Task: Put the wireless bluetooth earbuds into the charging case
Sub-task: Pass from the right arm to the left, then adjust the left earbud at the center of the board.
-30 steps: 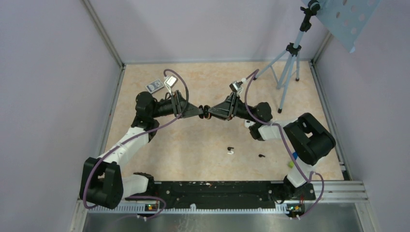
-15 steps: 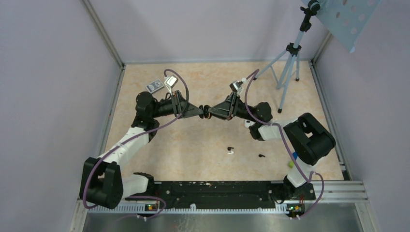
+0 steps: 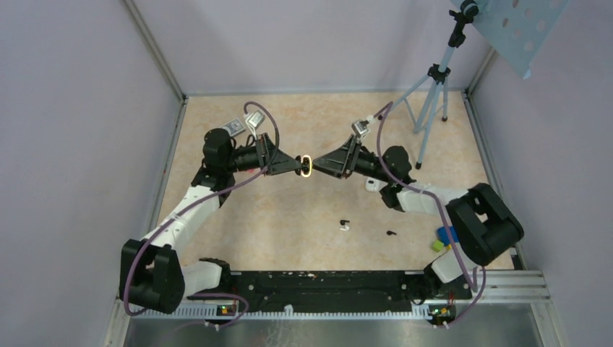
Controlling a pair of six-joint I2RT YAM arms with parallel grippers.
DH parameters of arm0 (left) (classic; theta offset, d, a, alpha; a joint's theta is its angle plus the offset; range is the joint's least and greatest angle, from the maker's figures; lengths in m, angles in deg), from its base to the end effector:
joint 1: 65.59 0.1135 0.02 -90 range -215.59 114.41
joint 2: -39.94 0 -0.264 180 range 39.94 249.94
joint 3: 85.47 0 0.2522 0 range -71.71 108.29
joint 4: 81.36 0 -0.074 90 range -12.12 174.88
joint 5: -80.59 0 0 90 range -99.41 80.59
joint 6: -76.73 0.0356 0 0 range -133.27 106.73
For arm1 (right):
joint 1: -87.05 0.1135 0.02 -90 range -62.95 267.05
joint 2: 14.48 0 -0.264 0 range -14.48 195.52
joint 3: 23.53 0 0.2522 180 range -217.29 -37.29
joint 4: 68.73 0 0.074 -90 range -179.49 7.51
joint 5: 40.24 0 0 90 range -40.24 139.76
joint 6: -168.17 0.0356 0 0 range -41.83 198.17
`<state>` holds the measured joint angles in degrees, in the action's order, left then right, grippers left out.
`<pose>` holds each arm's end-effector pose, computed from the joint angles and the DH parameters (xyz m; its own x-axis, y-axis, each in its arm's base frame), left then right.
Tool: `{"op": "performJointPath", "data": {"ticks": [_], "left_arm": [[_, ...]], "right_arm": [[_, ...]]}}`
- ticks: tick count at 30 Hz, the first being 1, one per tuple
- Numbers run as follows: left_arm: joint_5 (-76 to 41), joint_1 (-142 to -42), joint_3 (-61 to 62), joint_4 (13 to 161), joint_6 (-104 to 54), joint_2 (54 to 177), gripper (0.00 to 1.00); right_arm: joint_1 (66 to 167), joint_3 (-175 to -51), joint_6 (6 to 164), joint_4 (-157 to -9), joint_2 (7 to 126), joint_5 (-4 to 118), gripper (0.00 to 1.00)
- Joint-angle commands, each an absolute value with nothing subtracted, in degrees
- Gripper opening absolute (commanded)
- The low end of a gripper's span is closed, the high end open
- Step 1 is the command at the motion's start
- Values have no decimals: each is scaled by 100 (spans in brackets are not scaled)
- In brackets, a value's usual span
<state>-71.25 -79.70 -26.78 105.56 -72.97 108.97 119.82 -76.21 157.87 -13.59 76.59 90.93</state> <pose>0.2486 -0.0949 0.3093 -0.8654 -0.2026 -0.4582 0.4387 0.1352 -0.8884 0.2557 0.1924 0.2499 -0.8791 0.3150 -0.3579 -0.4060 -0.1013 0.9082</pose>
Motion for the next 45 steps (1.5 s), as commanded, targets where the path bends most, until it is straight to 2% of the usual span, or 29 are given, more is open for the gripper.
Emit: {"op": "performJointPath", "data": {"ticks": [1, 7, 10, 14, 16, 19, 21, 24, 36, 45], "left_arm": [[-7136, -7750, -2469, 9744, -6706, 10691, 0], [-7280, -7528, -2398, 8784, -5977, 10721, 0], [-7899, -7525, -2382, 8664, -5767, 10898, 0], [-7930, -7524, -2213, 7664, -4997, 11003, 0], [-7900, -7526, -2282, 7626, -4938, 10986, 0], [-7817, -7526, -2425, 7754, -5050, 10978, 0], [-7753, -7526, -2519, 7866, -5150, 10981, 0], [-7721, -7535, -2645, 8100, -5347, 10967, 0], [-7260, -7535, -2722, 8278, -5528, 10930, 0], [-7429, -7574, -2767, 8719, -5691, 11092, 0]], "right_arm": [[11803, -7678, 14145, -4024, 6574, 8390, 67], [11781, -8190, 12140, -7912, 5386, 6587, 69], [11782, -8216, 11463, -9399, 5000, 5584, 68], [11802, -7930, 11409, -10480, 4574, 5493, 61], [11887, -7789, 11565, -10921, 4391, 5304, 57], [11982, -7760, 12037, -11768, 4213, 4635, 43], [11983, -7835, 12211, -12232, 4177, 4363, 40], [11983, -7837, 12380, -12490, 4138, 4105, 37], [11983, -7223, 12764, -12792, 4046, 3926, 35], [11985, -6640, 12798, -12047, 4204, 4360, 30]]}}
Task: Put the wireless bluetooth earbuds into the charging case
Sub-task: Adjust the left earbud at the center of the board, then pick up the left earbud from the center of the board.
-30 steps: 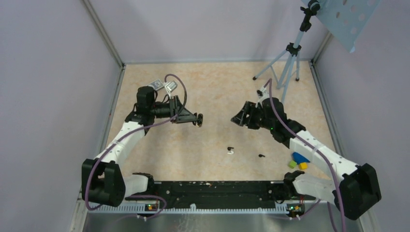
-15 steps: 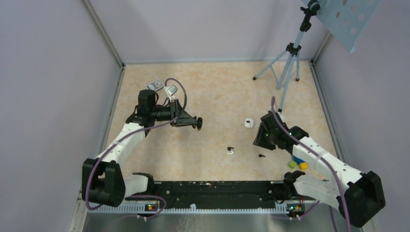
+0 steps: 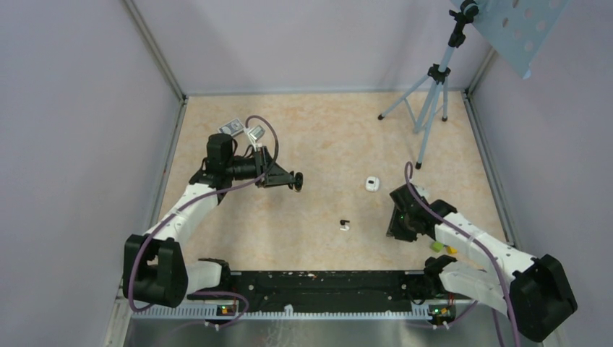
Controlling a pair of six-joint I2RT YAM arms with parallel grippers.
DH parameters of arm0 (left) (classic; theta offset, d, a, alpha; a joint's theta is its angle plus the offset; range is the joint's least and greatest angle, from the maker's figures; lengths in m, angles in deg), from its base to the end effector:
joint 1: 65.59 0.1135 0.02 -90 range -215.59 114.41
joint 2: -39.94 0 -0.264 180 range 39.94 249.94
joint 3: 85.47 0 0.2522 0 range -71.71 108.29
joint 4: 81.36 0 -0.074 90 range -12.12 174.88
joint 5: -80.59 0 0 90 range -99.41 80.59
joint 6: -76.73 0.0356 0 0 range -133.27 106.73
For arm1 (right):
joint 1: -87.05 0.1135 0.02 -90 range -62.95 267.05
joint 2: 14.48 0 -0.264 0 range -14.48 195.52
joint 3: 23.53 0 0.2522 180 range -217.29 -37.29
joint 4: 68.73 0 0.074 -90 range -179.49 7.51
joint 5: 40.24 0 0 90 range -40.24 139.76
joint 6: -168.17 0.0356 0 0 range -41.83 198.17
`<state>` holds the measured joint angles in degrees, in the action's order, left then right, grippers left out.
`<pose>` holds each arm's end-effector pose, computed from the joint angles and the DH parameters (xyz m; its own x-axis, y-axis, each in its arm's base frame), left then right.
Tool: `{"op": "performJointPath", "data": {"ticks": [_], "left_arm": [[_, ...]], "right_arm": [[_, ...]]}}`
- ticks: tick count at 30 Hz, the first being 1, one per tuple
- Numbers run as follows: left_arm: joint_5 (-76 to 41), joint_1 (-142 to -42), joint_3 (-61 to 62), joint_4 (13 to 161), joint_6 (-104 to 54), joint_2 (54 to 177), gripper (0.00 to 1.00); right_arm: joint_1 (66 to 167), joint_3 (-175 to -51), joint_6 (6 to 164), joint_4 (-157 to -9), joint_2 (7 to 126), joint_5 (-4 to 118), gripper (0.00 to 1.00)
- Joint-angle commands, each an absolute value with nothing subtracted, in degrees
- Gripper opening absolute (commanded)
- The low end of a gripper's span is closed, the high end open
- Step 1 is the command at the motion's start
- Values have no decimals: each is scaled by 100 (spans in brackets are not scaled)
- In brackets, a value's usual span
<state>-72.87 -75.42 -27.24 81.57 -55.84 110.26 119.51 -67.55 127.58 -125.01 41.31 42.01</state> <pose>0.2470 -0.0751 0.2654 -0.9259 -0.1463 -0.3482 0.2983 0.2823 -0.9118 0.1370 0.0815 0.1790 -0.8807 0.3315 -0.3382 0.2760 0.9396 0.2025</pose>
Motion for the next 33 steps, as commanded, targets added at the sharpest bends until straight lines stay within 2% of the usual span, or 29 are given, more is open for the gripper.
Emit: {"op": "performJointPath", "data": {"ticks": [1, 6, 17, 24, 29, 33], "left_arm": [[-7431, -7582, -2748, 8732, -5696, 11113, 0], [-7442, -7604, -2733, 8742, -5687, 11198, 0], [-7414, -7636, -2674, 8799, -5687, 11391, 0], [-7433, -7666, -2700, 8830, -5687, 11451, 0], [-7376, -7701, -2705, 8869, -5713, 11477, 0], [-7378, -7749, -2680, 8890, -5722, 11523, 0]], "right_arm": [[11983, -6624, 12756, -11888, 4313, 4440, 28], [11985, -6552, 12664, -11260, 4642, 4841, 22], [11983, -7091, 12068, -10223, 5687, 4683, 25], [11983, -7616, 11745, -10941, 5217, 4424, 26], [11983, -7501, 11937, -11999, 4836, 3544, 41], [11983, -7379, 12056, -12245, 4809, 3601, 42]]}}
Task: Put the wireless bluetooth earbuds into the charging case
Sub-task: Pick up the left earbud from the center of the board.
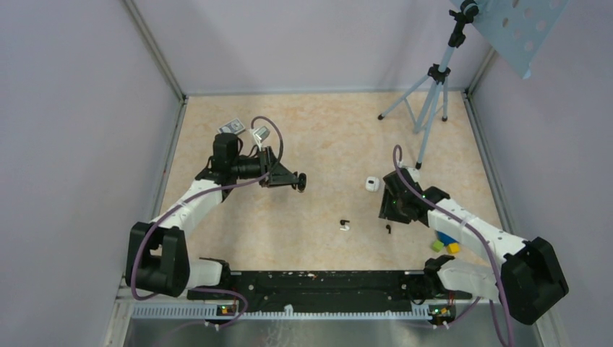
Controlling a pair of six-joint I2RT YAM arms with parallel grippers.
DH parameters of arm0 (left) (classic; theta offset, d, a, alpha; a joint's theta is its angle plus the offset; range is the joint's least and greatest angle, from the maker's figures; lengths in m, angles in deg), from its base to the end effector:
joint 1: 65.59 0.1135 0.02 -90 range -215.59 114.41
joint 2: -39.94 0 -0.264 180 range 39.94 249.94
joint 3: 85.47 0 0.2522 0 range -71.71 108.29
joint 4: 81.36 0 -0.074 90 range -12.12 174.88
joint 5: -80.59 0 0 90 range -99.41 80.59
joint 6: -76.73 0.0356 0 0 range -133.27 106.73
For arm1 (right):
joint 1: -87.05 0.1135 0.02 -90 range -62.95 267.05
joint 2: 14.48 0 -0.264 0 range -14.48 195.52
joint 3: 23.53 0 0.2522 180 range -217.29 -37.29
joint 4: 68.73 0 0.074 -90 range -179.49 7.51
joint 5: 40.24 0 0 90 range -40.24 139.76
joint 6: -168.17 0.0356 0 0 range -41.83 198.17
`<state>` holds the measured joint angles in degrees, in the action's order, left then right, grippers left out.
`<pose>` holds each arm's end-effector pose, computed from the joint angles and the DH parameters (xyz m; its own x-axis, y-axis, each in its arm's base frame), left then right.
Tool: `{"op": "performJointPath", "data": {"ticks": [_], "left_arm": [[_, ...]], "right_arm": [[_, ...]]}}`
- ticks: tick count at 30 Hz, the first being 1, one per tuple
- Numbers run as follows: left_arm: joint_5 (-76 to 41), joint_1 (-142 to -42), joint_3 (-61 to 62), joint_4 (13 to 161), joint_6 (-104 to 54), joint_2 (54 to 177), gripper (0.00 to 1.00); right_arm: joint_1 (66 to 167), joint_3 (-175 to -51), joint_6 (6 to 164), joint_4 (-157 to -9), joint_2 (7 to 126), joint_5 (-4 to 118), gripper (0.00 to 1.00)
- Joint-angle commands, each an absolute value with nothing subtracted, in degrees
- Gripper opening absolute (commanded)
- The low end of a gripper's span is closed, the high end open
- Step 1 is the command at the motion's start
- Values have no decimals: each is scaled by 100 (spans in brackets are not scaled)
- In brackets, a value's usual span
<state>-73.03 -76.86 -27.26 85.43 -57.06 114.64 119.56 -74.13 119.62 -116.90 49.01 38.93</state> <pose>0.2587 -0.0841 0.2521 -0.9390 -0.1264 -0.3199 0.2774 0.2718 -0.9215 0.1729 0.1022 0.1981 -0.8518 0.2281 -0.4715 0.1503 0.9688 0.1971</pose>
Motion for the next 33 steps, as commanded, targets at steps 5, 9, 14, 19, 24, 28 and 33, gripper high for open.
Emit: {"op": "performJointPath", "data": {"ticks": [5, 9, 14, 19, 24, 28, 33], "left_arm": [[-7342, -7805, -2647, 8903, -5772, 11572, 0], [-7319, -7869, -2630, 8905, -5792, 11585, 0], [-7271, -7959, -2611, 8901, -5800, 11610, 0], [-7243, -8030, -2573, 8901, -5801, 11650, 0], [-7243, -8096, -2493, 8901, -5792, 11719, 0], [-7218, -8155, -2493, 8901, -5809, 11725, 0], [-7153, -8248, -2512, 8909, -5824, 11723, 0]], "right_arm": [[11983, -7241, 11926, -11948, 4854, 3865, 40], [11983, -7206, 11871, -11909, 4994, 3869, 38], [11984, -7012, 11914, -11639, 5058, 3940, 32], [11984, -6910, 11940, -11430, 5231, 3930, 32], [11983, -6832, 11958, -11170, 5393, 4008, 30], [11983, -6835, 11959, -11071, 5458, 4002, 24], [11983, -6934, 11914, -11178, 5419, 4017, 11]]}}
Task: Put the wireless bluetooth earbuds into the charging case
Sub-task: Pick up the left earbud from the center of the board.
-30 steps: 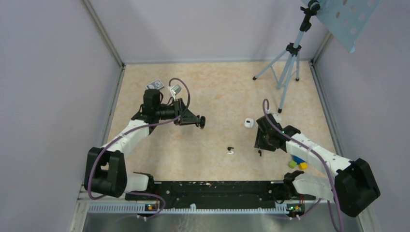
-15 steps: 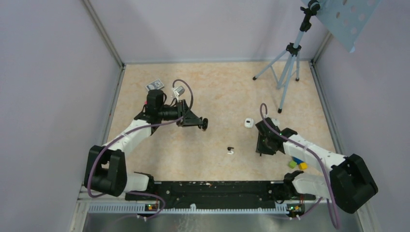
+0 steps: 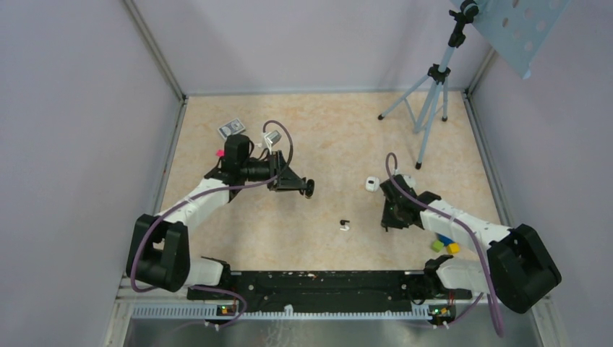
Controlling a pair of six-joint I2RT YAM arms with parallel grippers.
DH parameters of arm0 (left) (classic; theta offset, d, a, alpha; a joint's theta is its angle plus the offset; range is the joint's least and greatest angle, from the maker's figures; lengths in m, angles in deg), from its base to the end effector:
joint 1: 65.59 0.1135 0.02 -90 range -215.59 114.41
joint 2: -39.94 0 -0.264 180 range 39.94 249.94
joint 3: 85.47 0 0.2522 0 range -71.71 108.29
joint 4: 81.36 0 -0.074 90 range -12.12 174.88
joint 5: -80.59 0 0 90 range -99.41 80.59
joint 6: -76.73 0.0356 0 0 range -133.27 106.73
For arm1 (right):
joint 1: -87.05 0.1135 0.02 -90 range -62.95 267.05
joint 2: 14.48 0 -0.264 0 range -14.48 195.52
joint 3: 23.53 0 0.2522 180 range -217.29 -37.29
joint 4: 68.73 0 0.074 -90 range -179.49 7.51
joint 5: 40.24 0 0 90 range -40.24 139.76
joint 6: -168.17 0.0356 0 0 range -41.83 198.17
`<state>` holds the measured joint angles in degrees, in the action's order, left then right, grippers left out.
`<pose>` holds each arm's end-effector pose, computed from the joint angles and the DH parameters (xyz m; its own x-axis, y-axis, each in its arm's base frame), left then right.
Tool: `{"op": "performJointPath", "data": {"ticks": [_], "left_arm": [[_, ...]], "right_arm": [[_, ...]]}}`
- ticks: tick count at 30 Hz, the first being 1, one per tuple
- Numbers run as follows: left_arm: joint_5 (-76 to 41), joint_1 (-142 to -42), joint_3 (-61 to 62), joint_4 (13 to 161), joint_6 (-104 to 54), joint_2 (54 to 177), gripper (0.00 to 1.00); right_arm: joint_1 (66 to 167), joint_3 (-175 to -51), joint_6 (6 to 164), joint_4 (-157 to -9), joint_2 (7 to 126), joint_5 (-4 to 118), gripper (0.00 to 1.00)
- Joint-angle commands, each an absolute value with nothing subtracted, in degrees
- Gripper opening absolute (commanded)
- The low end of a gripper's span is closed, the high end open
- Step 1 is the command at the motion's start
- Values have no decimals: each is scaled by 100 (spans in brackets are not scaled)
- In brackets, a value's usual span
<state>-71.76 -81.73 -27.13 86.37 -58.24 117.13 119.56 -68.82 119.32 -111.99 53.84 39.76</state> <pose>0.2579 -0.1075 0.2427 -0.9572 -0.0644 -0.2821 0.2557 0.2678 -0.9289 0.1707 0.1014 0.1603 -0.8909 0.2006 -0.4074 0.1539 0.9774 0.1449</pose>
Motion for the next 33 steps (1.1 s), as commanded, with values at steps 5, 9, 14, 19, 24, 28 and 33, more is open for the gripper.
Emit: {"op": "performJointPath", "data": {"ticks": [5, 9, 14, 19, 24, 28, 33], "left_arm": [[-7127, -8303, -2499, 8935, -5832, 11741, 0], [-7120, -8338, -2467, 8936, -5854, 11760, 0], [-7083, -8364, -2440, 8927, -5854, 11738, 0], [-7064, -8378, -2484, 8944, -5860, 11694, 0], [-7088, -8383, -2511, 8940, -5843, 11680, 0], [-7093, -8387, -2531, 8960, -5838, 11692, 0], [-7075, -8387, -2512, 8968, -5836, 11673, 0]], "right_arm": [[11983, -7004, 11968, -11245, 5266, 4075, 5], [11891, -6915, 12200, -10917, 4972, 4559, 2], [11412, -6413, 12743, -9718, 4361, 5766, 2], [10950, -5981, 13156, -8915, 4180, 6582, 3], [10814, -5787, 13549, -8140, 4268, 7171, 3], [10757, -5585, 13954, -7397, 4269, 7518, 3], [10621, -5329, 14494, -6191, 4294, 8046, 2]]}}
